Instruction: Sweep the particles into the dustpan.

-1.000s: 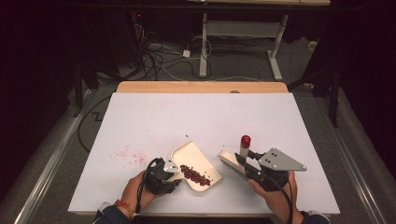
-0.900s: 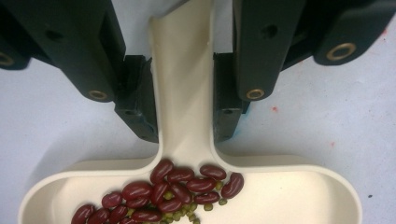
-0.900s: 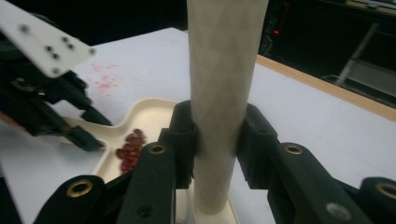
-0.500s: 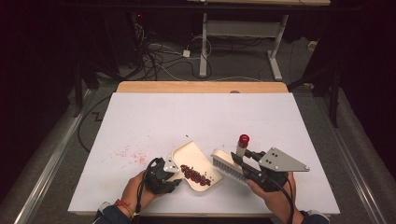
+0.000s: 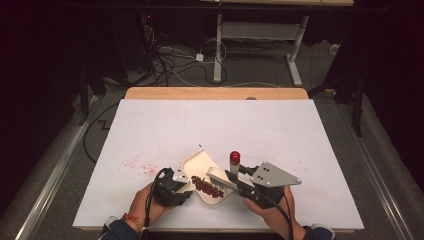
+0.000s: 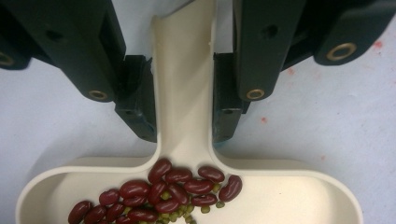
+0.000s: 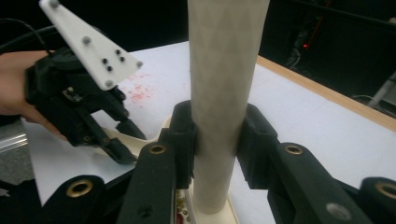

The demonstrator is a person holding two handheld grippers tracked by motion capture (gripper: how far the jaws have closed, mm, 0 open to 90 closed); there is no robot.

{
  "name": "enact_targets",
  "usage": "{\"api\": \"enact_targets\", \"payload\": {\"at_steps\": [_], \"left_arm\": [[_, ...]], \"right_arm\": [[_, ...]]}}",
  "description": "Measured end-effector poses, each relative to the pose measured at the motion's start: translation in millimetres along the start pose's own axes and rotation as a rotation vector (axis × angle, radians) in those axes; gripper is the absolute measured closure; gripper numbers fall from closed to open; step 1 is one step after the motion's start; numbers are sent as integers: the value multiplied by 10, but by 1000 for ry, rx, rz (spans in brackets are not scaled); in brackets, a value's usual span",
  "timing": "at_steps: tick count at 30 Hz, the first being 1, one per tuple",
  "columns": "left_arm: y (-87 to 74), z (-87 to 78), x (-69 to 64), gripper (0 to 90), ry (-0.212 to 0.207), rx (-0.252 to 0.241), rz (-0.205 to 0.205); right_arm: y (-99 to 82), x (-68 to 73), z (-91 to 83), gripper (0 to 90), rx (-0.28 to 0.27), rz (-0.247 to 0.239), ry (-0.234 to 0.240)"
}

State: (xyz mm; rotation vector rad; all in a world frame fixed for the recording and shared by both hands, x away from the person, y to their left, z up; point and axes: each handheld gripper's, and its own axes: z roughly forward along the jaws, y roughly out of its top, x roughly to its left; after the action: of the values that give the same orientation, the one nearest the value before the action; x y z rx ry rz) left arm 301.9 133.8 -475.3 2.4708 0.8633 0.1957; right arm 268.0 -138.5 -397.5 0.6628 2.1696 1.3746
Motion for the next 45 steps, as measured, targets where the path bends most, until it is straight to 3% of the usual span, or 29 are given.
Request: {"api": "enact_targets", "payload": {"at_steps": [4,11,19,21,22,26,32,36,40,45], "left_arm": [[-32,-23,32,637,11,-1,-16],[-147,-94,161,637,34,-3,-62],[-217,-117,339,637,51,-2,-109],[-221,-117,391,636,50,-4,-122],[-222,-117,407,637,50,-5,-126],[-219,-112,471,636,50,-12,-141],[-198,-104,545,636,47,-11,-145],[-184,-96,591,636,48,-11,-155],[-169,-87,606,636,53,-9,-157],[-158,-84,606,636,57,-5,-155]], "right_arm": [[57,83,84,708,2,-1,21],[175,44,99,708,-42,14,31],[201,-330,256,708,-72,45,3],[217,-433,359,708,-74,31,-19],[231,-500,431,708,-75,22,-52],[281,-698,668,708,-81,39,-100],[307,-807,1075,708,-60,8,-169],[305,-795,1291,708,-39,11,-168],[324,-664,1357,708,-32,-3,-140],[332,-424,1311,706,-31,-6,-48]]}}
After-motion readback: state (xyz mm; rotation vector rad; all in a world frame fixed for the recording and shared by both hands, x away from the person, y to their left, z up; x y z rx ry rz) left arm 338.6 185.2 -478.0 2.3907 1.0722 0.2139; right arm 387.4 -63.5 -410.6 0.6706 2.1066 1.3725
